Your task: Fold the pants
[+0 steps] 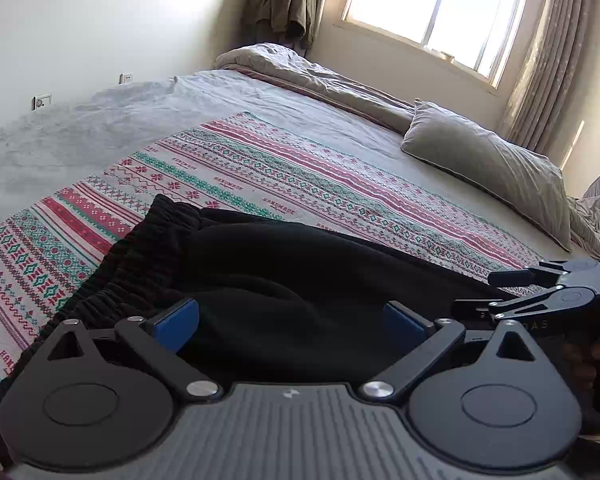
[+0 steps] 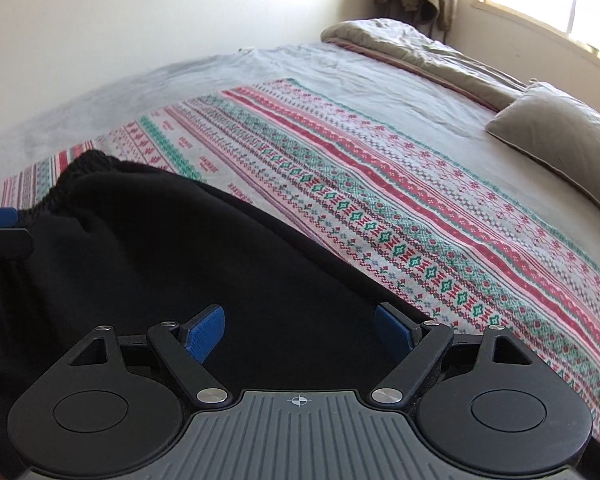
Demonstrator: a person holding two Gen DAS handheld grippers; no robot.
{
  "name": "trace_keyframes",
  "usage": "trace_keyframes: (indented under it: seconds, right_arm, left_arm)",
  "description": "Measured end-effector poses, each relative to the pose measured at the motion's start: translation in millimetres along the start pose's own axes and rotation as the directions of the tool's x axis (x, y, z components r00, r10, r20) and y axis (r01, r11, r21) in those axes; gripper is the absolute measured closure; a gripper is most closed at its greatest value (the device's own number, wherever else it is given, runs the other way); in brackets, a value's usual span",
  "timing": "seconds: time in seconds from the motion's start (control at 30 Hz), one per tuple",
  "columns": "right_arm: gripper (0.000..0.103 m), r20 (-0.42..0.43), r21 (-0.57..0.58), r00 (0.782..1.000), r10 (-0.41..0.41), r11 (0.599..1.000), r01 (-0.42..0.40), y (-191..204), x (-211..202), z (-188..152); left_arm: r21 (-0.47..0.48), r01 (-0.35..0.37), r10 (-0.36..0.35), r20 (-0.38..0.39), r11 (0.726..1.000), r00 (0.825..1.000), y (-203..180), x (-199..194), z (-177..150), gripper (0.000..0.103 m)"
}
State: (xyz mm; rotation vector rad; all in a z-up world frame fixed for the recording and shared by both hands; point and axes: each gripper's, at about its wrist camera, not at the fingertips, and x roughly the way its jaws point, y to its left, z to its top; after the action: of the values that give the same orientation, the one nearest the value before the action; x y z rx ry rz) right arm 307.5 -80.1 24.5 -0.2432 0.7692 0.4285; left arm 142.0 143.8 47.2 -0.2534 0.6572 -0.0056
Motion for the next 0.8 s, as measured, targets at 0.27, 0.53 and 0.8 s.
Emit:
trace_keyframes:
  seconds: [0.27,0.53,0.8]
  right_arm:
    - [0.022,-0.1,-0.123,0.995,-0.026,0.992,0.014,-24.4,35.6,16.4]
    - [0.044,-0.218,-0.014,0.975,0.029,0.999,-0.033,-60.8,65.1,21.7]
    - [0.099,-0.174,-0.041,0.985,-0.004,0.999,-0.003,-42.3,48.1,24.8]
  left_arm:
    - [-0.023,0.038,-0.039,-0.049,0.999,0.998,-11.9,17.0,-3.4,0.0]
    - [-0.032,0.024,-0.026,-0.063,0.999,0.998,-10.9,20.6,-4.7,0.0]
    - [-0.065,0.025,-0.029,-0.063,0.998,0.998,-6.8,19.4,-3.3,0.0]
